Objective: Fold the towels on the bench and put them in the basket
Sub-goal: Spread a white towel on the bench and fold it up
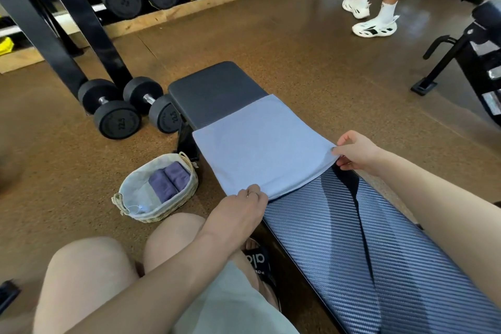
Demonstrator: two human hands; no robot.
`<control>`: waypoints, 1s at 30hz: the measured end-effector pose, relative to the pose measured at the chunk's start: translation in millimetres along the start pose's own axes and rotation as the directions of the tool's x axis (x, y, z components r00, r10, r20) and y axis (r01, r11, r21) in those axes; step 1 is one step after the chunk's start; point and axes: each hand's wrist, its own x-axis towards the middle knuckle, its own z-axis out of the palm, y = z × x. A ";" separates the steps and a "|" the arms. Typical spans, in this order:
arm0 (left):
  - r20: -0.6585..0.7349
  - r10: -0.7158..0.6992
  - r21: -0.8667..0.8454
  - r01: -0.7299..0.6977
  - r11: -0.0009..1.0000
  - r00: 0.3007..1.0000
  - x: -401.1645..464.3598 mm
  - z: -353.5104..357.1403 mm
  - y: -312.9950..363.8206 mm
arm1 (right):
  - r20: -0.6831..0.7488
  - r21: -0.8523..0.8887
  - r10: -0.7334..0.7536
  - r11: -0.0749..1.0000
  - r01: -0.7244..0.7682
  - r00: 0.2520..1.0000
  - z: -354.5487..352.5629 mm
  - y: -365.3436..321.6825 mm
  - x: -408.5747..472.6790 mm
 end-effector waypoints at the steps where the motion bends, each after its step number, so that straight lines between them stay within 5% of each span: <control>1: -0.002 0.005 0.003 -0.005 1.000 1.000 -1.3 -0.4 -0.3 | -0.002 -0.002 0.001 1.000 -0.001 1.000 -0.5 0.4 -0.1; 8: 0.052 0.019 -0.093 -0.014 0.996 0.998 -4.5 -5.2 -18.3 | 0.055 0.105 -0.075 0.992 0.069 0.996 -3.0 -2.3 -1.2; 15: 0.085 -0.204 -0.327 0.220 0.919 0.975 6.5 -28.8 -62.2 | 0.191 0.254 -0.228 0.951 0.176 0.955 -7.6 -37.5 4.1; 19: 0.134 -0.463 -0.553 0.454 0.699 0.876 15.9 -15.3 -101.8 | 0.107 -0.081 -0.340 0.933 0.349 0.934 5.1 -68.8 20.0; 22: 0.169 -0.531 -0.732 0.466 0.497 0.830 25.2 2.5 -129.7 | 0.077 -0.227 -0.403 0.884 0.409 0.912 21.6 -94.1 38.7; 30: 0.301 -0.686 -0.846 0.517 0.128 0.663 60.1 52.9 -178.7 | 0.087 -0.085 -0.283 0.953 0.290 0.955 68.5 -132.5 120.8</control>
